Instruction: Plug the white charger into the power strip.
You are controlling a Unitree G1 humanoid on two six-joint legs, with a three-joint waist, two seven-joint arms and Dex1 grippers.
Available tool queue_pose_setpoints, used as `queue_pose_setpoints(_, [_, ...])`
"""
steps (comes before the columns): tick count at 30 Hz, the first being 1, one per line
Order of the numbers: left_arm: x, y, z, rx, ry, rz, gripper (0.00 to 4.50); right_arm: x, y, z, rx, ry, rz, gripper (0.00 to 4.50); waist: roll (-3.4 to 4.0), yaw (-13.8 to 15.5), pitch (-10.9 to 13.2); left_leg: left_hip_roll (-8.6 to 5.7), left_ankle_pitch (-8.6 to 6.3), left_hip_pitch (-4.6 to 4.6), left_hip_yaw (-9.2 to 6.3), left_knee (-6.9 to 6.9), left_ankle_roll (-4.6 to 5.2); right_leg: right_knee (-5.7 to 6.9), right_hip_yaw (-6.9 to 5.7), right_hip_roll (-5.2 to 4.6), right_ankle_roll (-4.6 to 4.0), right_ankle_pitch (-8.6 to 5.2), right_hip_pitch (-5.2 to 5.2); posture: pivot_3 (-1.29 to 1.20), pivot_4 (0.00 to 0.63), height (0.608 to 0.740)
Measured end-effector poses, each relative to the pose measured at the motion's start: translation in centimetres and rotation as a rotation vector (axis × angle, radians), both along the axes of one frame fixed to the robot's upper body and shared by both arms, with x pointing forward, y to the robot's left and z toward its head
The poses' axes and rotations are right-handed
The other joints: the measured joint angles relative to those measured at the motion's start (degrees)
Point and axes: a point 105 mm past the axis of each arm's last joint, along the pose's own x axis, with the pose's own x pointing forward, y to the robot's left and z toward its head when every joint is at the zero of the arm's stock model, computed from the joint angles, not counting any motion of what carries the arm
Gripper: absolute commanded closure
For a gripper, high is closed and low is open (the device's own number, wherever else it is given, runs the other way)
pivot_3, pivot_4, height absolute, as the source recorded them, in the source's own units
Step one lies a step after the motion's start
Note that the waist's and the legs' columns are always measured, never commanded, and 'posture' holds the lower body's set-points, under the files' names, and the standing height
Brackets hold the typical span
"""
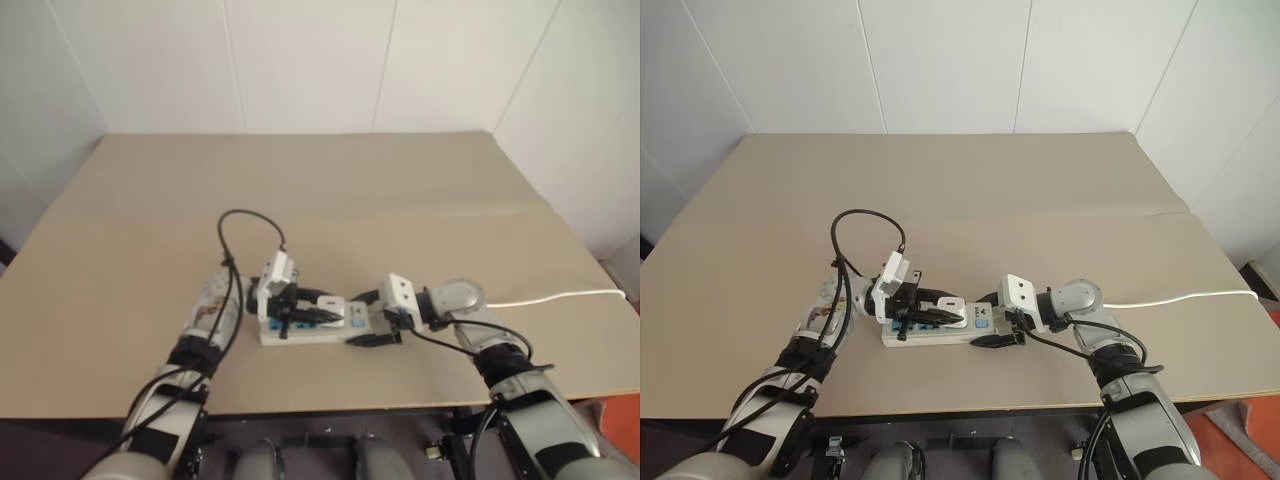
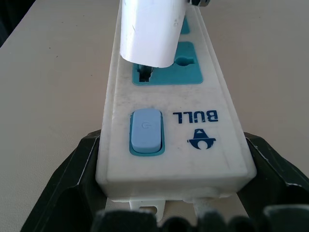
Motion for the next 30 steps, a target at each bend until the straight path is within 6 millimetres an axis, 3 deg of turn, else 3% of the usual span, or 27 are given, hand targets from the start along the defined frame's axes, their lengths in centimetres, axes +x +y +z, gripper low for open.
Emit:
queue_pose_setpoints(27, [-0.1, -0.6, -1.8, 0.061, -0.003, 0.068, 3.49, 0.1, -0.2, -1.0, -0.014, 0.002, -0.017, 1.08, 0.17, 0.47, -1.88, 0.01, -0.01, 0.28, 0.0, -0.13, 0.02, -0.15, 0.0, -0.01, -0.01, -0.25, 0.22, 0.0, 0.15, 0.74])
queue_pose_setpoints(30, [0.0, -0.3, -2.3, 0.094, 0.002, 0.083, 2.56, 0.0, -0.2, -1.0, -0.015, -0.004, -0.012, 1.08, 0.16, 0.4, -1.92, 0.01, -0.01, 0.29, 0.01, -0.18, 0.02, -0.16, 0.02, -0.01, -0.23, -0.38, 0.22, 0.0, 0.15, 0.74])
